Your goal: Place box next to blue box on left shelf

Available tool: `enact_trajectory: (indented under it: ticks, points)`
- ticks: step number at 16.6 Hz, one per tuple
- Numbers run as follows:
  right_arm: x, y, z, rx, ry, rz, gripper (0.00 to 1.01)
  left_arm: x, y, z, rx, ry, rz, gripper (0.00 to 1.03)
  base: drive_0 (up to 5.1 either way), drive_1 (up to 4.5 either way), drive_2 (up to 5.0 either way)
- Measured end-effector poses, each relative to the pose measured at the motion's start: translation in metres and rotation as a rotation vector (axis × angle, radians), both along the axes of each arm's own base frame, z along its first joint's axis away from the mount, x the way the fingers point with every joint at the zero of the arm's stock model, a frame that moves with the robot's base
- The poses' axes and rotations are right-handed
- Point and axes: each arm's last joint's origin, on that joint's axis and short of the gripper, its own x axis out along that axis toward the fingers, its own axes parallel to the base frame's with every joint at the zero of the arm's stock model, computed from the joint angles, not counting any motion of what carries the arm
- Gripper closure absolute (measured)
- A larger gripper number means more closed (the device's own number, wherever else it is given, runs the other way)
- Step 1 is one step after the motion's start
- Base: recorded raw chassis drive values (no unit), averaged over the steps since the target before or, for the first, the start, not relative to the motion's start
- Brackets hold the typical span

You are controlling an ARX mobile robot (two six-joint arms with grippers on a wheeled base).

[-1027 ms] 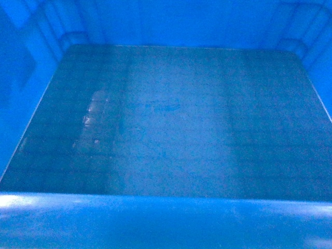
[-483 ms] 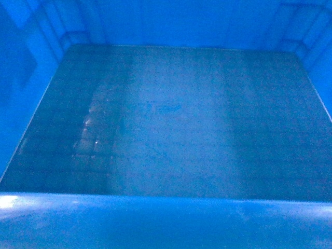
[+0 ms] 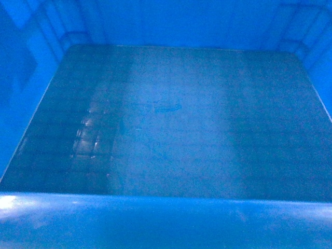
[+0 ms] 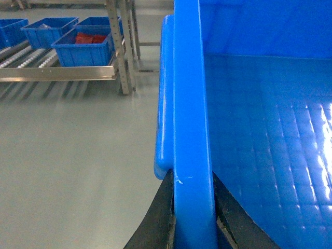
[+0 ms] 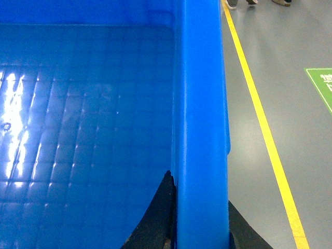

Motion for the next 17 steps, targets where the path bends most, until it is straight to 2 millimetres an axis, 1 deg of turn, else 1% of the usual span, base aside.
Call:
enact_trajectory:
  ticks: [2,17]
  points:
    - [-0.0001,-0.0001,0.0,-0.001,0.0,-0.002,0.92,0.0,0.0,0.0,0.0,0.0,-0.002,0.95,1.1,5.4,-3.1]
    - [0.0,0.0,-0.0001,0.0,0.0,0.0,0.92,0.0,0.0,0.0,0.003,0.0,-0.001,0.95,0.0,4.24,-4.3]
